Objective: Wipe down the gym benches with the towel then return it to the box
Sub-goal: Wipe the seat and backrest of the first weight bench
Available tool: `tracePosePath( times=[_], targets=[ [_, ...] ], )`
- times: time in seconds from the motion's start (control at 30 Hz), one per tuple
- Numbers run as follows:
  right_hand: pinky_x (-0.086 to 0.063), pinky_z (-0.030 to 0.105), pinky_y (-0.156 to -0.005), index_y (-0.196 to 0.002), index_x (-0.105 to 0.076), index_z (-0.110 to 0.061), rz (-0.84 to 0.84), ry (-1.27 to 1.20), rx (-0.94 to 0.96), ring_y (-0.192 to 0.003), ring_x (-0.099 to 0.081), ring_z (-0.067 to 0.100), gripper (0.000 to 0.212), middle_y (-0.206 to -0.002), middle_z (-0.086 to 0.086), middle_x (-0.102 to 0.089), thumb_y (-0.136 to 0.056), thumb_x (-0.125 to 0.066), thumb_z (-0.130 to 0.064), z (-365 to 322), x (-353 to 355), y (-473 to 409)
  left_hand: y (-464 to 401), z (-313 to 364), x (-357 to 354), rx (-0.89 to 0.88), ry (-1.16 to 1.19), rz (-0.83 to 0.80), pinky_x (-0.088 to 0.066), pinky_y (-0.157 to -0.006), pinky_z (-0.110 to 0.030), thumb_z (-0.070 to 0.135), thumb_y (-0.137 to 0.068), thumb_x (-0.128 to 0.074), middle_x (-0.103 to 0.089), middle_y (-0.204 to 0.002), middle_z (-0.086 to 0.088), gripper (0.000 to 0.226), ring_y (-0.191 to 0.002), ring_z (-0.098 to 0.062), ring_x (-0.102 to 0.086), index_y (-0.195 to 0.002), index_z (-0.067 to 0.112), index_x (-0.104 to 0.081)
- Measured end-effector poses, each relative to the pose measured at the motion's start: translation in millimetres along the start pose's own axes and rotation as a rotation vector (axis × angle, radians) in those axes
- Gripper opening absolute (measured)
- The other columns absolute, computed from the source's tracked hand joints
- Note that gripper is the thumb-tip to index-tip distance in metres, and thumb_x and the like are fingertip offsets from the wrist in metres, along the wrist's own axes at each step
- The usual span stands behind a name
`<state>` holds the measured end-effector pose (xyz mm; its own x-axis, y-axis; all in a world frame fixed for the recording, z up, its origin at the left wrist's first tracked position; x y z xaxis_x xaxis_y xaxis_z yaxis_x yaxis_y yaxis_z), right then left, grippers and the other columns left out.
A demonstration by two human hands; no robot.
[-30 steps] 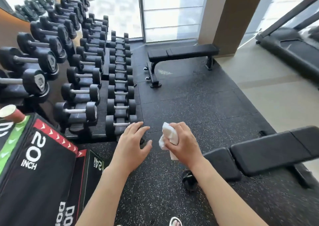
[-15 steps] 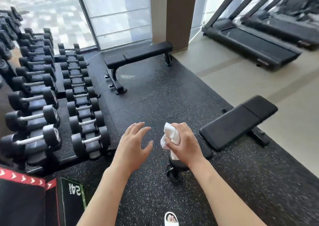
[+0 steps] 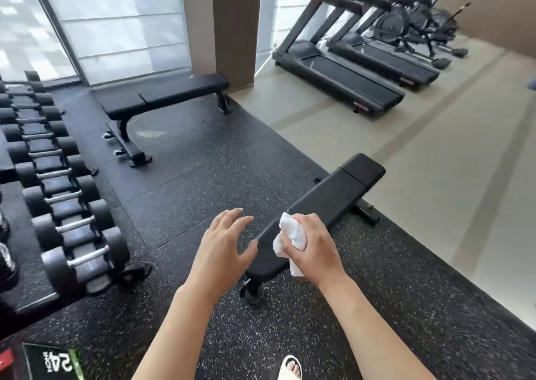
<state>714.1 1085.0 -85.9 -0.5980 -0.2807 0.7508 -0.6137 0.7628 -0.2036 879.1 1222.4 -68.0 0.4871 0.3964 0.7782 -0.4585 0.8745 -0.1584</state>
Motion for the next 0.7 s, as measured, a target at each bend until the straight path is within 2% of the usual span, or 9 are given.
tracePosePath(
  times=[0.13,0.33,0.7],
  targets=[
    [-0.054,0.041,-0.091,-0.134,-0.056,-0.029,0.027,0.034,-0.008,-0.106,-0.055,0.012,0.051,-0.116,-0.012,-0.051,-0.091,-0.071,-0.05,4,18,-3,-5,10,2,-0.016,0.011,0.019,-0.024,-0.127,-0.035,0.041,-0.098,-0.065,-0.042,-0.161,0.006,0.054,-0.154,-0.014,-0.027,-0.149,0.026,-0.054],
    [-0.054,0.039,-0.091,-0.134,-0.054,-0.031,0.046,0.054,0.009,-0.104,-0.054,0.01,0.05,-0.114,-0.015,-0.047,-0.091,-0.068,-0.052,19,39,-17,-27,24,-3,-0.012,0.029,0.042,-0.026,-0.128,-0.038,0.041,-0.099,-0.064,-0.041,-0.162,0.006,0.054,-0.154,-0.014,-0.026,-0.15,0.026,-0.053],
    [-0.056,0.042,-0.092,-0.137,-0.053,-0.03,-0.072,0.014,0.093,-0.108,-0.054,0.01,0.052,-0.119,-0.014,-0.05,-0.091,-0.07,-0.049,88,57,-77,-68,53,-48,0.116,-0.014,0.118,-0.03,-0.126,-0.04,0.039,-0.099,-0.065,-0.043,-0.16,0.004,0.053,-0.153,-0.016,-0.028,-0.148,0.025,-0.054]
  ],
)
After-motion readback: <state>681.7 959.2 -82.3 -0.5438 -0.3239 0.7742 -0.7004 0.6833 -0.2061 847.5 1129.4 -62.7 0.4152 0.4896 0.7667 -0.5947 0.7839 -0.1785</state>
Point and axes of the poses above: each hand's wrist, its own y-axis away from the middle knuckle, its own x-axis out of the back of the hand, z = x × y, the point moved 10 cm from there along -y, towards the middle knuckle
